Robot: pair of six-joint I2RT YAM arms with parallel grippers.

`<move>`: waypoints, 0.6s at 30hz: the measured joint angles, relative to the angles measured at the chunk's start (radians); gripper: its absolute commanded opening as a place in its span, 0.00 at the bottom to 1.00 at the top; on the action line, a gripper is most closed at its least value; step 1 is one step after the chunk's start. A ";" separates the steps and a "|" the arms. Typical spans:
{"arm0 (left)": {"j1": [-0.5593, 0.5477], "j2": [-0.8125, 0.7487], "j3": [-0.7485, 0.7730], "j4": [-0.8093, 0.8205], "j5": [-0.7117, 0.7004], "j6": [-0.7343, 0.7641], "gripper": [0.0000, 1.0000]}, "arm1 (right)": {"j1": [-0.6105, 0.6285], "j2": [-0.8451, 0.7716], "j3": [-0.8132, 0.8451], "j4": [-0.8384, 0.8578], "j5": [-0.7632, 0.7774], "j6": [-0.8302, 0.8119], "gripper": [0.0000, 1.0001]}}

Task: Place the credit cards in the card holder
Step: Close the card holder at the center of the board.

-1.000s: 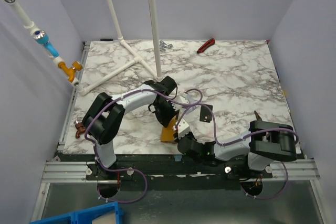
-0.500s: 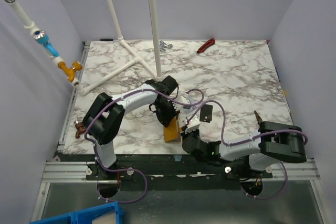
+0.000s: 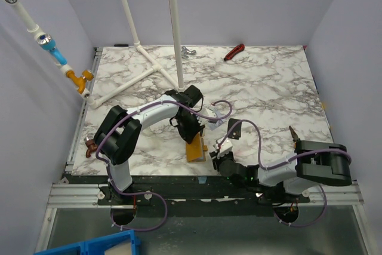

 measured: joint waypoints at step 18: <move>0.010 0.011 0.000 0.011 -0.016 0.011 0.08 | 0.000 0.287 0.045 0.387 -0.082 -0.403 0.42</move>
